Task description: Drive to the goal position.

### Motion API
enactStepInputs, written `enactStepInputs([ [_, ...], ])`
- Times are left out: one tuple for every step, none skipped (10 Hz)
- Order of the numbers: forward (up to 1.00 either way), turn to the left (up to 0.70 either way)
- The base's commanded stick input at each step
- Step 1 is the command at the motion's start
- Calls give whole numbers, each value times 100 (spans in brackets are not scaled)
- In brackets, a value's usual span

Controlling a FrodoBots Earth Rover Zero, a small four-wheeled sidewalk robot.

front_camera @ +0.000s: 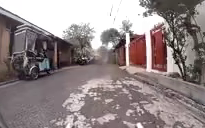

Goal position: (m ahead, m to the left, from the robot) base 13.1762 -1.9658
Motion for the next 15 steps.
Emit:
enactStepInputs([
  [10,0],
  [11,0],
  [11,0],
  [10,0],
  [10,0],
  [11,0],
  [10,0],
  [10,0],
  [10,0],
  [9,0],
  [9,0],
  [10,0],
  [10,0],
  [11,0],
  [11,0],
])
